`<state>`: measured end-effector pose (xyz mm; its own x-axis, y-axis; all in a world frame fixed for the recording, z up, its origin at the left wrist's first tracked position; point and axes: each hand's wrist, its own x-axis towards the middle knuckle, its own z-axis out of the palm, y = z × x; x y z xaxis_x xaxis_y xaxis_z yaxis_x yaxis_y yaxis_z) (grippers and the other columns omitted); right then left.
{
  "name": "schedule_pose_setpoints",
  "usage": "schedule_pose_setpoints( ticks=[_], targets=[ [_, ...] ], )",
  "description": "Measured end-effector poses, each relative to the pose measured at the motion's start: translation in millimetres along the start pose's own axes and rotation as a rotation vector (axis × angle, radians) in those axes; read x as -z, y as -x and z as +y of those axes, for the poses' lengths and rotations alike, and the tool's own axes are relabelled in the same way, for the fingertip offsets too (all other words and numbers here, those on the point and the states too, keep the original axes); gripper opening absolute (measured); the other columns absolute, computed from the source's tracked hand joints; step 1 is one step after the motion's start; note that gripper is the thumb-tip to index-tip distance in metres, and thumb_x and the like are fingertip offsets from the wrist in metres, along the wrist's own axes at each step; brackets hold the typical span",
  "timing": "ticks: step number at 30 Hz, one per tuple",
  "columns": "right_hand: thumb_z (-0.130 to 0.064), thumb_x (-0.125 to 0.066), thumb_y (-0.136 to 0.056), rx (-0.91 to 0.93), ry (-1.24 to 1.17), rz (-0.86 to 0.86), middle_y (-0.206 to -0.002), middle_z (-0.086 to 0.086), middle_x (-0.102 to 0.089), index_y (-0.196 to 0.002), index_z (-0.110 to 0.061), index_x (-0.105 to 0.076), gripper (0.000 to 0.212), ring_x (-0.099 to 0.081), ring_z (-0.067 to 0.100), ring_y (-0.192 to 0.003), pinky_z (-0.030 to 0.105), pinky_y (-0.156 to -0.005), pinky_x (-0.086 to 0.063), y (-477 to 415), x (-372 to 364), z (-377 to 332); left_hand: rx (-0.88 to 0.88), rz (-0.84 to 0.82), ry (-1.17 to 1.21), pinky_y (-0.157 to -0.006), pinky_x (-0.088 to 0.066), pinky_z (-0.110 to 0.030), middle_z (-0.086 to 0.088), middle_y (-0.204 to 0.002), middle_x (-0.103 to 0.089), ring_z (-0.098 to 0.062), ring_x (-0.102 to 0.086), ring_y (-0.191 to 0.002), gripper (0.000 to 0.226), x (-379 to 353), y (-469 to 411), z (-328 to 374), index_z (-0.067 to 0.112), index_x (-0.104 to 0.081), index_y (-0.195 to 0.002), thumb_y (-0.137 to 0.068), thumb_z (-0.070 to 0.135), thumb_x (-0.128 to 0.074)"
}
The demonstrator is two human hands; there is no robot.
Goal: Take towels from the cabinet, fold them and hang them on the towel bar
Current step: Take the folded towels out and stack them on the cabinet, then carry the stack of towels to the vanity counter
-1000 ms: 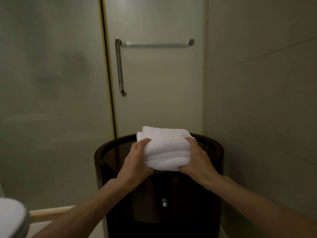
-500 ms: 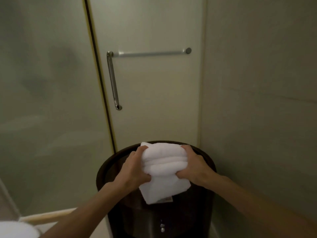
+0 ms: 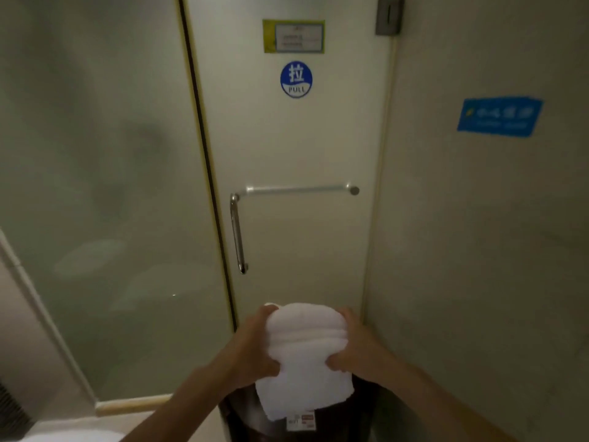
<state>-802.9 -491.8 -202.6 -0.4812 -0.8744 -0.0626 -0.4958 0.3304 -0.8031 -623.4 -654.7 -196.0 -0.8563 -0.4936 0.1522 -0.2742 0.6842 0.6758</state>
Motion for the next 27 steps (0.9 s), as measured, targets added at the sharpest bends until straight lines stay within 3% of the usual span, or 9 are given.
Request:
schedule_pose_setpoints(
  ticks=[1, 3, 5, 8, 11, 14, 19, 22, 27],
  targets=[
    [-0.032, -0.078, -0.059, 0.004, 0.004, -0.006, -0.112, -0.01, -0.047, -0.128, -0.032, -0.028, 0.085, -0.053, 0.016, -0.108, 0.035, -0.084, -0.054, 5.8, 8.9, -14.7, 0.002, 0.007, 0.018, -0.078, -0.042, -0.006, 0.016, -0.112, -0.046, -0.001, -0.05, -0.101, 0.079, 11.6, 5.1, 15.1, 0.045, -0.032, -0.116, -0.047, 0.034, -0.068],
    [-0.025, -0.078, -0.066, 0.009, 0.023, -0.024, -0.116, -0.007, -0.047, -0.13, -0.031, -0.028, 0.082, -0.052, 0.016, -0.11, 0.031, -0.084, -0.051, 17.8, 24.0, -40.4, 0.003, 0.033, 0.038, -0.075, -0.034, 0.003, 0.019, -0.113, -0.043, -0.003, -0.048, -0.103, 0.079, 29.4, 16.3, 38.9, 0.045, -0.032, -0.116, -0.047, 0.033, -0.067],
    [-0.027, -0.078, -0.065, 0.01, 0.05, -0.046, -0.117, -0.005, -0.049, -0.132, -0.028, -0.029, 0.083, -0.052, 0.016, -0.109, 0.032, -0.086, -0.051, 30.5, 34.2, -58.5, -0.014, 0.059, 0.059, -0.078, -0.036, 0.0, 0.018, -0.114, -0.046, -0.007, -0.051, -0.105, 0.082, 40.2, 28.0, 53.8, 0.051, -0.033, -0.118, -0.045, 0.034, -0.066],
    [-0.042, -0.072, -0.053, 0.006, 0.071, -0.049, -0.117, -0.004, -0.052, -0.133, -0.028, -0.031, 0.092, -0.055, 0.016, -0.107, 0.033, -0.086, -0.052, 51.7, 42.5, -81.2, -0.004, 0.104, 0.088, -0.083, -0.045, -0.017, 0.008, -0.115, -0.052, -0.012, -0.055, -0.105, 0.084, 53.9, 46.0, 74.0, 0.053, -0.034, -0.119, -0.042, 0.04, -0.065],
    [-0.052, -0.066, -0.045, 0.039, 0.051, -0.037, -0.119, -0.002, -0.053, -0.137, -0.025, -0.029, 0.103, -0.056, 0.017, -0.107, 0.031, -0.084, -0.052, 68.0, 43.9, -95.6, -0.021, 0.129, 0.106, -0.075, -0.04, -0.004, 0.015, -0.108, -0.052, -0.007, -0.055, -0.095, 0.081, 65.2, 62.6, 91.8, 0.057, -0.036, -0.115, -0.041, 0.041, -0.064],
    [-0.04, -0.072, -0.055, 0.061, 0.052, -0.031, -0.121, 0.002, -0.053, -0.14, -0.025, -0.028, 0.096, -0.056, 0.02, -0.107, 0.034, -0.083, -0.052, 79.2, 42.3, -102.4, -0.023, 0.15, 0.102, -0.071, -0.037, 0.001, 0.011, -0.106, -0.053, -0.01, -0.054, -0.092, 0.078, 70.0, 72.9, 100.1, 0.037, -0.038, -0.114, -0.041, 0.042, -0.066],
    [-0.026, -0.08, -0.068, 0.075, 0.033, -0.031, -0.121, 0.003, -0.052, -0.141, -0.023, -0.027, 0.091, -0.054, 0.02, -0.107, 0.032, -0.08, -0.05, 84.2, 38.9, -100.3, 0.007, 0.155, 0.029, -0.074, -0.042, -0.019, 0.002, -0.109, -0.054, -0.019, -0.054, -0.099, 0.075, 69.8, 82.6, 105.2, 0.041, -0.036, -0.109, -0.039, 0.045, -0.063],
    [-0.021, -0.079, -0.074, 0.073, 0.024, -0.044, -0.118, 0.001, -0.049, -0.142, -0.024, -0.025, 0.088, -0.053, 0.019, -0.106, 0.031, -0.079, -0.049, 82.3, 38.1, -95.4, 0.024, 0.159, 0.035, -0.07, -0.037, -0.005, 0.005, -0.106, -0.053, -0.014, -0.053, -0.095, 0.077, 67.3, 83.5, 109.9, 0.041, -0.036, -0.11, -0.039, 0.041, -0.064],
    [-0.023, -0.079, -0.073, 0.09, 0.045, -0.072, -0.12, 0.003, -0.05, -0.14, -0.024, -0.026, 0.085, -0.053, 0.022, -0.105, 0.032, -0.077, -0.049, 76.3, 37.1, -85.5, 0.111, 0.176, 0.04, -0.077, -0.039, -0.023, 0.001, -0.109, -0.053, -0.018, -0.052, -0.098, 0.08, 59.5, 86.3, 112.5, 0.026, -0.041, -0.121, -0.049, 0.016, -0.075]
  ],
)
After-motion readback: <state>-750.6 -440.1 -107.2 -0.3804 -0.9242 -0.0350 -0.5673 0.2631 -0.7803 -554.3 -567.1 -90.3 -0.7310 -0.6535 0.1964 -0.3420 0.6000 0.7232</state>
